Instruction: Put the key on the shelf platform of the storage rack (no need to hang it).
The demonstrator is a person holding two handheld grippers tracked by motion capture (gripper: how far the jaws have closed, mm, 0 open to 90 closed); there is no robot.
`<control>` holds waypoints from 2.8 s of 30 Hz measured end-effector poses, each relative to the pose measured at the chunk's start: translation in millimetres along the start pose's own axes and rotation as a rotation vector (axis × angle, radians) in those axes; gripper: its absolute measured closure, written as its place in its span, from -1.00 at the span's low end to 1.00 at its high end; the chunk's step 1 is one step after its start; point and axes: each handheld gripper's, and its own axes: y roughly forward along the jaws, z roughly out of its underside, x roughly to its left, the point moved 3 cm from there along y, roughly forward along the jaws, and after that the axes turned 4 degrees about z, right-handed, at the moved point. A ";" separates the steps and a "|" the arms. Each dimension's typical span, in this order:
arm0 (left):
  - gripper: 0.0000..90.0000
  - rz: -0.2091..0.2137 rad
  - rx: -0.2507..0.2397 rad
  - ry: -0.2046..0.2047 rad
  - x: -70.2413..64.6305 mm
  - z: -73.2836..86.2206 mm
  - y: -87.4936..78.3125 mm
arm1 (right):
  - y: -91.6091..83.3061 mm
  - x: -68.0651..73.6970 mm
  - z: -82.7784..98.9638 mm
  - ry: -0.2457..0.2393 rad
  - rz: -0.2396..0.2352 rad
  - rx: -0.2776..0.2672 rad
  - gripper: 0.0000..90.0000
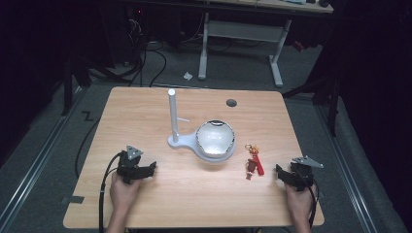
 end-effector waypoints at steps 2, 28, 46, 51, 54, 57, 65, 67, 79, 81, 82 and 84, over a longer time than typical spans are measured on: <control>-0.54 0.000 0.000 0.000 0.0 0.0 0.0 | 0.0 0.1 0.0 0.001 0.000 0.000 -0.16; -0.54 0.002 0.001 -0.001 0.1 -0.1 -0.1 | -1.0 0.9 -1.0 -0.003 -0.010 0.014 -0.15; -0.54 0.002 0.001 -0.001 0.1 -0.1 -0.1 | -11.5 6.1 0.4 0.032 -0.072 0.006 -0.01; -0.54 0.002 0.001 -0.001 0.1 -0.1 -0.1 | -17.8 9.3 0.3 0.038 -0.100 -0.017 -0.01; -0.54 0.002 0.001 -0.001 0.2 -0.1 -0.1 | -21.6 13.8 0.7 0.031 -0.116 -0.021 -0.01; -0.54 0.002 0.001 -0.001 0.2 -0.1 -0.1 | -25.8 18.6 1.1 0.017 -0.124 -0.031 -0.02; -0.54 0.002 0.001 -0.001 0.2 -0.1 -0.1 | -32.3 34.2 0.8 -0.006 -0.175 -0.034 -0.06; -0.54 0.002 0.001 -0.001 0.2 -0.1 -0.1 | -32.8 38.3 0.5 -0.016 -0.187 -0.037 -0.07; -0.54 0.002 0.001 -0.001 0.2 0.0 -0.1 | -32.4 60.0 -7.8 -0.052 -0.246 -0.032 -0.14; -0.54 0.002 0.001 -0.001 0.2 -0.1 -0.1 | -31.0 64.1 -9.5 -0.051 -0.256 -0.028 -0.15; -0.54 0.002 0.001 -0.001 0.2 -0.1 -0.1 | -30.2 65.8 -10.5 -0.058 -0.255 -0.024 -0.15; -0.54 0.002 0.001 -0.001 0.2 -0.1 -0.1 | -28.1 69.6 -12.3 -0.068 -0.257 -0.025 -0.16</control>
